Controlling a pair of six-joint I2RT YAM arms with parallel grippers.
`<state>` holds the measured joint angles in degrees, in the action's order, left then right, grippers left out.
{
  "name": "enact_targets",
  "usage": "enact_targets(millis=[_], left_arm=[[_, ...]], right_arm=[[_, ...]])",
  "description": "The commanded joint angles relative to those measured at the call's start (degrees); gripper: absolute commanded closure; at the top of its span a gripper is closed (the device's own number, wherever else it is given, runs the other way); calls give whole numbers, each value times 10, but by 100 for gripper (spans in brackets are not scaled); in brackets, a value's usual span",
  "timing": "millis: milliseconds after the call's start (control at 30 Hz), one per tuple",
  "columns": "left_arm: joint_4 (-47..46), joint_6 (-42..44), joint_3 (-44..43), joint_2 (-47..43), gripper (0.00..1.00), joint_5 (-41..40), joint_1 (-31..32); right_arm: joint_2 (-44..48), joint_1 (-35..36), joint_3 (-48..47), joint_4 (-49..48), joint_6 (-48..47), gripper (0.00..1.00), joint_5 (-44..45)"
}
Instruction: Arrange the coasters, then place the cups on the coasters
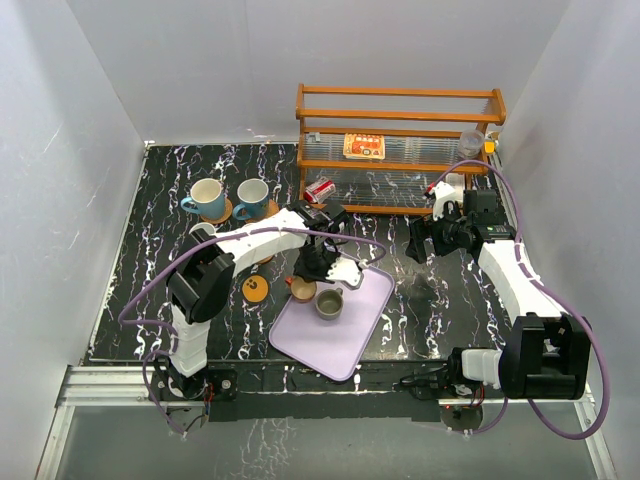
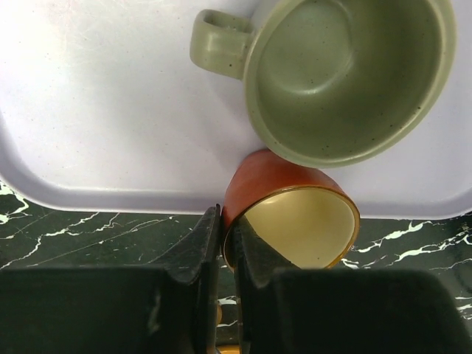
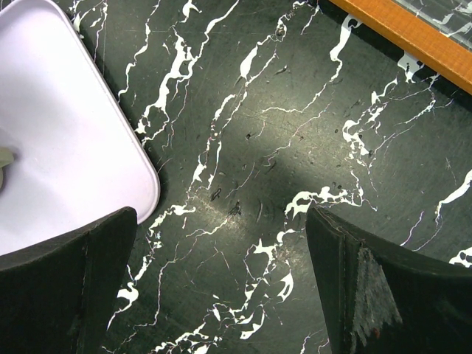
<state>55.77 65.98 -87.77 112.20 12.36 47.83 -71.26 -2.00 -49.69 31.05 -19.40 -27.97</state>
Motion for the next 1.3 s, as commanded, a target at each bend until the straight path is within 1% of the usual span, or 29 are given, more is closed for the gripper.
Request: enact_targets(millis=[0,167,333,667,800,1033,1167,1267], left_arm=[[43,-4,-20,-40,100,-29,1],[63,-32,-27,-59,100,-39,-11],[75,-62,-18,-95,100,-27,-39],[71,-103,29,-198,100,34,-145],[59,-119,71,-240,100,34,-185],[8,-133,168,-327,100,61,-293],[-7,-122,213,-354,100,84,-360],[-14,-110,233,-351,100,99,-416]], right_arm=[[1,-3,-2,-20,-4,2,0],[1,-3,-2,-20,-5,2,3],[5,-3,-2,-20,-5,2,3],[6,-3,-3,-20,-5,2,-1],[5,-3,-4,-20,-5,2,-1],[3,-3,-5,-20,-5,2,-5],[3,-3,-6,-19,-6,2,-5],[4,-4,-6,-20,-6,2,-5]])
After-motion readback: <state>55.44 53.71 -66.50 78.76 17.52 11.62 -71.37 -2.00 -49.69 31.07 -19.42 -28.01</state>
